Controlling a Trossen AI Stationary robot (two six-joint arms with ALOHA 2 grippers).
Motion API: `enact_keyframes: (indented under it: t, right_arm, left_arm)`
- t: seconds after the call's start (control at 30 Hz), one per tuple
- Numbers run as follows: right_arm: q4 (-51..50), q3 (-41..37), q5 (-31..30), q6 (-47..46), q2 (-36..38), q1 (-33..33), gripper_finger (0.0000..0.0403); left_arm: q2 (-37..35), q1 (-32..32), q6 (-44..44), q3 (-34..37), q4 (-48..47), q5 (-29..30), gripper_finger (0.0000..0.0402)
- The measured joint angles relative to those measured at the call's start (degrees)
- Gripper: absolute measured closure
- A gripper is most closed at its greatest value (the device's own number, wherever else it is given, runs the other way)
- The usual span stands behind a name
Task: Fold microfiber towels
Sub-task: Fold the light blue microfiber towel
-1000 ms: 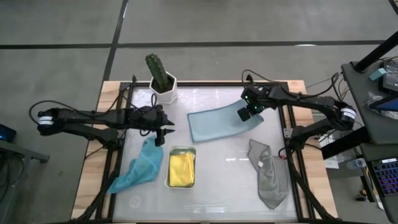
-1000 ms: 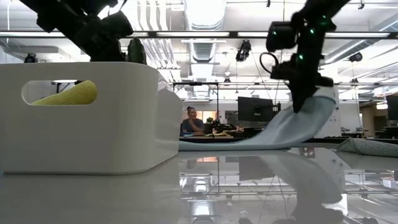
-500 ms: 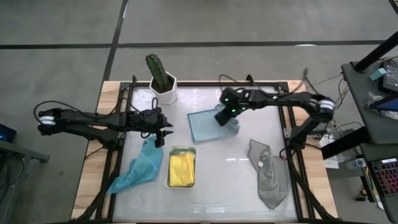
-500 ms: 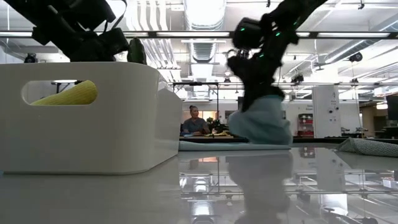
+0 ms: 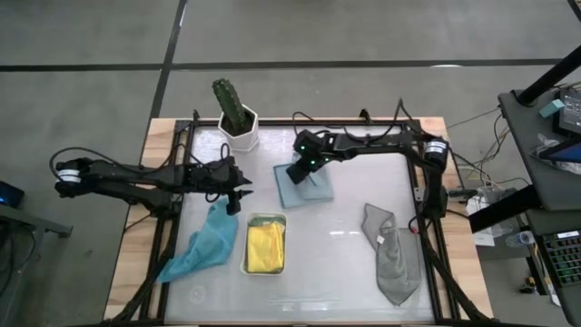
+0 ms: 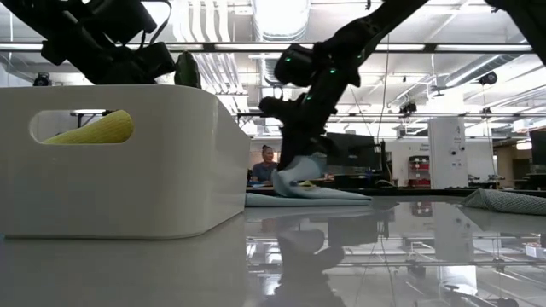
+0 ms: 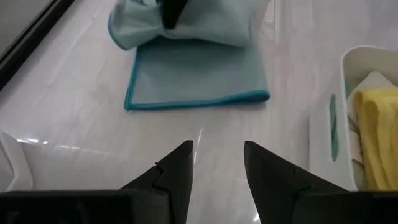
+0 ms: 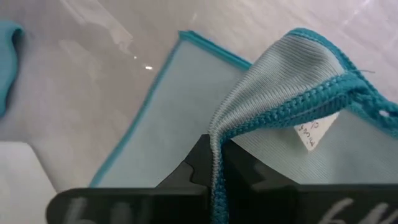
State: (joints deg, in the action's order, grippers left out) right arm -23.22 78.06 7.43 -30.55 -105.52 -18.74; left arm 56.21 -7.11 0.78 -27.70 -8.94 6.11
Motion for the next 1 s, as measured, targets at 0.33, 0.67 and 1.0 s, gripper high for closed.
enact_keyframes:
  t: [0.33,0.67,1.0]
  right_arm:
    - [0.1,3.7,0.3,0.6,-4.3,1.1,0.0392]
    - [1.5,3.9,0.3,0.6,-5.9,2.0,0.0367]
    - [2.1,3.9,0.6,3.2,-5.4,2.2,0.0256]
  left_arm:
    - [0.0,0.0,0.0,0.0,1.0,0.4,0.0274]
    - [0.0,0.0,0.0,0.0,1.3,0.4,0.0274]
    - [0.0,0.0,0.2,0.0,2.2,0.4,0.0274]
